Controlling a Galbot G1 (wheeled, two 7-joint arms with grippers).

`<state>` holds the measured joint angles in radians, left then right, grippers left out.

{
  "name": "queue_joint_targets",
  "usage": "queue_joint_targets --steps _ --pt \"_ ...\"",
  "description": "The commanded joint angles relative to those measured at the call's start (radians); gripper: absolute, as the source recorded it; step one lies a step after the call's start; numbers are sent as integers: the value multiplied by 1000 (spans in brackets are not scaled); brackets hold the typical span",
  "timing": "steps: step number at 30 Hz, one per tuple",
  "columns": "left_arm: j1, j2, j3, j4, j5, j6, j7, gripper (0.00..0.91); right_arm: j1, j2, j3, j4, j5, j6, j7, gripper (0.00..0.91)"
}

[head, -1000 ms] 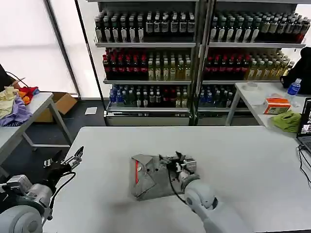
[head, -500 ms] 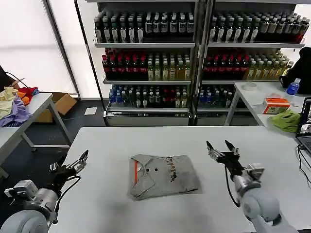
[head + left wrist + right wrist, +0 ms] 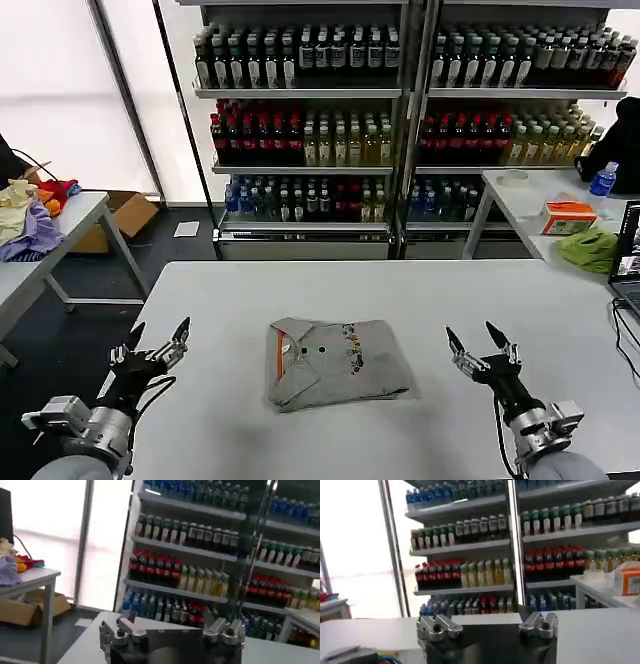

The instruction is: Fold and organize the clothes.

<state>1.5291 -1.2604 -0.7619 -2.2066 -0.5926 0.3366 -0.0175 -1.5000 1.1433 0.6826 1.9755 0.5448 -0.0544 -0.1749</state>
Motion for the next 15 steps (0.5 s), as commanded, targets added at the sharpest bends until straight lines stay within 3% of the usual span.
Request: queue_joint_targets --steps 1,5,8,10,15 --pt "37 -49 22 7 75 -142 16 907 -90 39 39 -3 -78 95 -65 907" --pt "35 -65 19 6 77 -152 24 907 -96 42 40 5 -43 90 -59 907" --pt "34 -73 18 -4 77 -150 29 907 -100 42 37 10 -51 89 -64 907" --pt "34 -72 18 -7 74 -149 38 907 -101 40 39 28 -61 38 -61 907" --pt "30 -66 14 -7 75 -144 44 907 -91 37 39 40 -73 42 -58 907"
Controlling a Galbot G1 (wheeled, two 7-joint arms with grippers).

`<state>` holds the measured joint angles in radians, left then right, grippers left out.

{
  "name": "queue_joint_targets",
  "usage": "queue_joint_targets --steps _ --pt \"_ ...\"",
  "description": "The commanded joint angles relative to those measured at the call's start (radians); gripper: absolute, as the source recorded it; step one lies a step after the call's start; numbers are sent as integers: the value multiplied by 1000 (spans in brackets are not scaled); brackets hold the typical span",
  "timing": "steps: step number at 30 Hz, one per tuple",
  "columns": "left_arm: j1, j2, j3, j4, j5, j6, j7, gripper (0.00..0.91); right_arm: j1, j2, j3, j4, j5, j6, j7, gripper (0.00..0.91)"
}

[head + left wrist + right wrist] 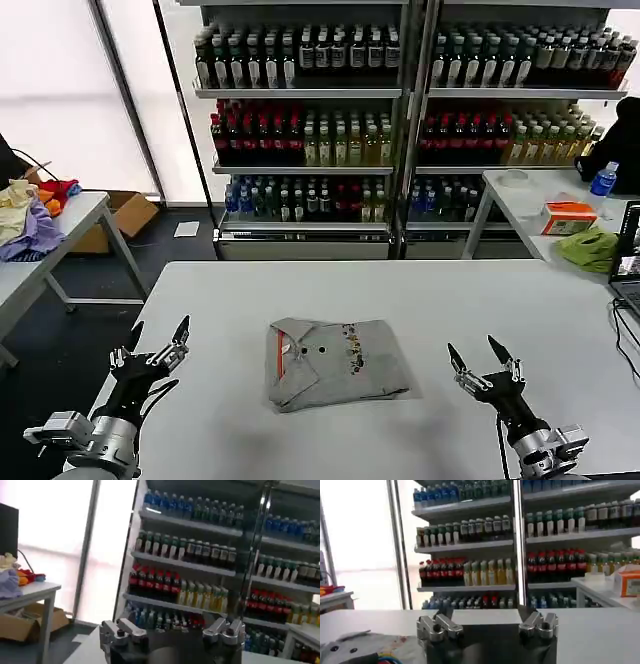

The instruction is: Fold and organize the clothes.

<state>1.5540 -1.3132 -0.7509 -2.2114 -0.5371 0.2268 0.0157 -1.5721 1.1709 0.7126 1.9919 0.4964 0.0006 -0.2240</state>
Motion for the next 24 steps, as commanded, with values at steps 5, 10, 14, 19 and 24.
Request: queue_joint_targets --steps 5,10,14,19,24 --pt "4 -10 1 -2 18 -34 12 907 -16 10 8 14 -36 -12 0 907" --pt "5 -10 5 -6 19 -33 14 907 -17 7 10 12 -35 -10 6 907" --pt "3 -10 6 -7 20 -32 14 907 -14 6 8 7 -31 -11 11 907" --pt "4 -11 3 -9 20 -31 15 907 -17 3 -4 5 -50 7 16 907" --pt "8 -13 -3 -7 39 -34 31 907 -21 6 -3 12 -38 2 14 907"
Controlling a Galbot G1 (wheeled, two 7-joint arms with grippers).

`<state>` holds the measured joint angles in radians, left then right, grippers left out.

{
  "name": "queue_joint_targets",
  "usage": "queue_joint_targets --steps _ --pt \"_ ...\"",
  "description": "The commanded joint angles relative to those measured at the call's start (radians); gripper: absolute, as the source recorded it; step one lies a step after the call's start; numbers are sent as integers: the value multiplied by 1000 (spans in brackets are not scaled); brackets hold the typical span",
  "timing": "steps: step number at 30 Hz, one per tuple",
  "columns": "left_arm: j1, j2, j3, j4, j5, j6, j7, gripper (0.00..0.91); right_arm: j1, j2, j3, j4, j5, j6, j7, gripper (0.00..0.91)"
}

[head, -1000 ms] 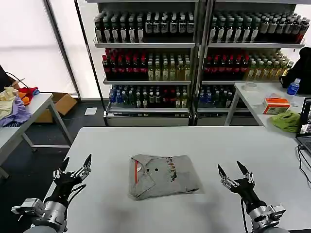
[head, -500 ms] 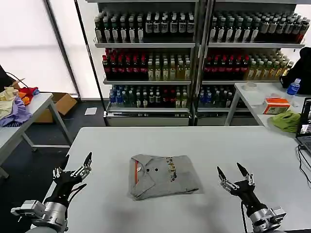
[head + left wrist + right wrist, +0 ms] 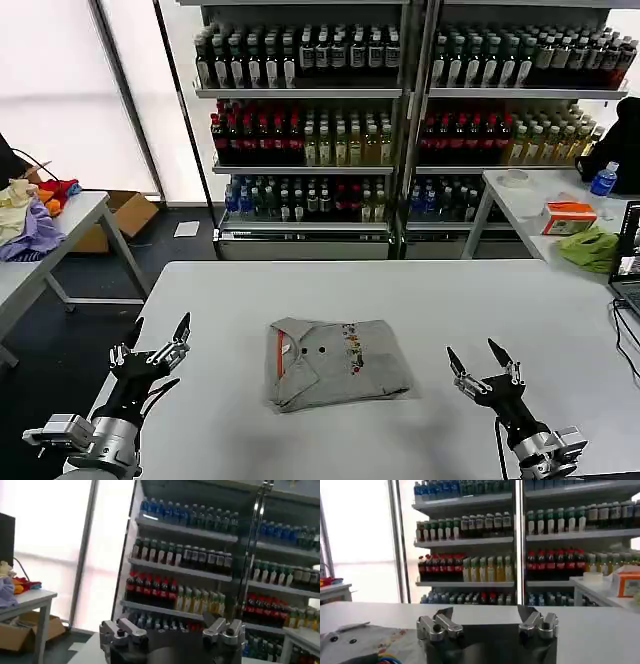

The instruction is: Fold and organize the clothes.

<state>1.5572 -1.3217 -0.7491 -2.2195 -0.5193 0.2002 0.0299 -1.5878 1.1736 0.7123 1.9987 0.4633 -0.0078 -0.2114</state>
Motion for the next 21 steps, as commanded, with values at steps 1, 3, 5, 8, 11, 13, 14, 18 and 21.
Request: queue_joint_targets --steps 1,3,5,8,11,13,14,18,21 --pt "7 -6 -8 1 42 -18 45 907 -6 4 -1 2 -5 10 1 907" --pt "12 -11 -11 -2 54 -22 62 907 -11 2 7 -2 -6 13 0 907" --pt "15 -18 -10 -9 56 -26 70 907 -19 1 16 -5 4 20 -5 907" --pt "23 -31 -21 -15 59 -30 91 907 -33 0 31 -4 19 16 -7 907" --pt "31 -45 -35 -19 87 -34 126 907 -39 2 36 2 24 17 -9 907" --pt "35 -57 -42 -18 110 -42 146 907 -40 5 38 6 22 16 -11 907" --pt "37 -65 -45 -17 117 -42 155 907 -38 6 38 7 22 15 -9 907" --pt "39 -86 -58 -15 183 -37 206 907 -28 8 43 5 33 6 -7 907" --pt "44 -94 -59 -19 190 -45 221 907 -25 9 42 1 23 5 -13 907"
